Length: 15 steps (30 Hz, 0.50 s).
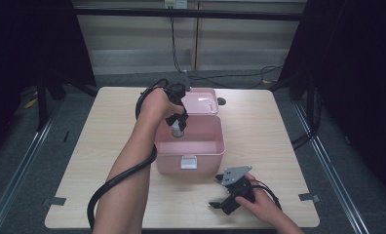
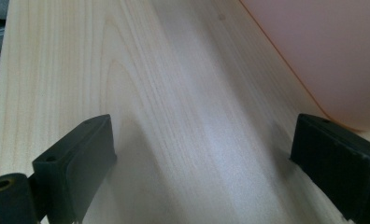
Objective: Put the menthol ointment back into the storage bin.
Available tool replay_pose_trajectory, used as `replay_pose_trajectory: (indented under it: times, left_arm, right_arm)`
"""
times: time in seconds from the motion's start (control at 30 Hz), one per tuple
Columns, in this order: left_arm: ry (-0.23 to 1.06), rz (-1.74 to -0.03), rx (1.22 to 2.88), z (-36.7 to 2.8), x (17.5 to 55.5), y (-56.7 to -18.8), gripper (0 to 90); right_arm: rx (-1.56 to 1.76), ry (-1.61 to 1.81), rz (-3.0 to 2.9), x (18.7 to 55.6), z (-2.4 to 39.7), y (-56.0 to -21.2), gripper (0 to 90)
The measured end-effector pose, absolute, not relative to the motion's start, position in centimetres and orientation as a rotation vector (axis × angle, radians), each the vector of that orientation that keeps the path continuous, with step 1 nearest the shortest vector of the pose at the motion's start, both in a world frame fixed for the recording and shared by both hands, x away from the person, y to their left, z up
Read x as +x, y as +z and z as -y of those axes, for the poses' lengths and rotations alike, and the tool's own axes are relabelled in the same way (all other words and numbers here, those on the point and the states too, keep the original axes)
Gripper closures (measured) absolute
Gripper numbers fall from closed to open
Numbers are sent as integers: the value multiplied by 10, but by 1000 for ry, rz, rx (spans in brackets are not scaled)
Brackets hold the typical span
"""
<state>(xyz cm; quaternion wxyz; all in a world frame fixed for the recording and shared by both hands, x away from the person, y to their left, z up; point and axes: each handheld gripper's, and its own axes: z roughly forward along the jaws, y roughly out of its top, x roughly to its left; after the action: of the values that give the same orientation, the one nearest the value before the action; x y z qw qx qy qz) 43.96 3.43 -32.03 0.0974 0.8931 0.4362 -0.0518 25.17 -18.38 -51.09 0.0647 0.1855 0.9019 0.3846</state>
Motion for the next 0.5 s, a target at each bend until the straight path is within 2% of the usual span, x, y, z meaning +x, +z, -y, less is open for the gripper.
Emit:
replay_pose_trajectory:
  times: [0.5]
  left_arm:
    - [-108,-1383,2582,-29,449,-335,501]
  right_arm:
    - [561,1159,-2722,252,184,-511,57]
